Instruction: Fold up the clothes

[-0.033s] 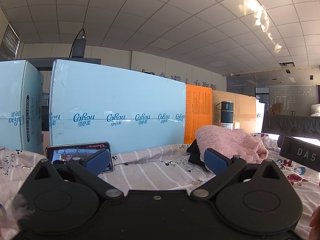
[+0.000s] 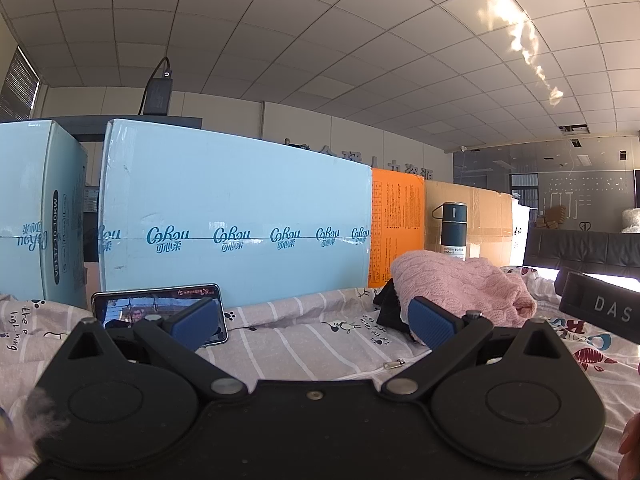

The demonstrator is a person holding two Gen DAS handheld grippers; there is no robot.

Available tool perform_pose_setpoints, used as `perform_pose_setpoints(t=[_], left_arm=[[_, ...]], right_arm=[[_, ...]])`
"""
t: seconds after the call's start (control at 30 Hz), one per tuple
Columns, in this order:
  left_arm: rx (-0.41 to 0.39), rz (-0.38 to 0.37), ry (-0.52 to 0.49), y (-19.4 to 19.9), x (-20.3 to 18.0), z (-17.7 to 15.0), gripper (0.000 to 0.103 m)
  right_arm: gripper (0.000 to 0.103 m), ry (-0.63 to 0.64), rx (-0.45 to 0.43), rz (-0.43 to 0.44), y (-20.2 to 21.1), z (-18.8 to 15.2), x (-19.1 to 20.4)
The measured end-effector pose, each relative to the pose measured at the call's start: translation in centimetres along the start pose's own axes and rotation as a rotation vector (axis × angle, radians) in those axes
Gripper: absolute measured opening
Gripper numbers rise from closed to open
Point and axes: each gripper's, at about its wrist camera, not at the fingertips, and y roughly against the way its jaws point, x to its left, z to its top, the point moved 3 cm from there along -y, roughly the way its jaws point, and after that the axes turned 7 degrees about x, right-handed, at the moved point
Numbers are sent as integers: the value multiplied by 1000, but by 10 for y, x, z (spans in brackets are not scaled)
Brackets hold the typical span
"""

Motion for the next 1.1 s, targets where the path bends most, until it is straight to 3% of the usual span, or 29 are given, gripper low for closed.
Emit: perform_pose_setpoints(t=[1.1], left_arm=[[-10, 4, 7, 1, 2, 2, 103]], right_arm=[[103, -10, -20, -9, 0, 1, 0]])
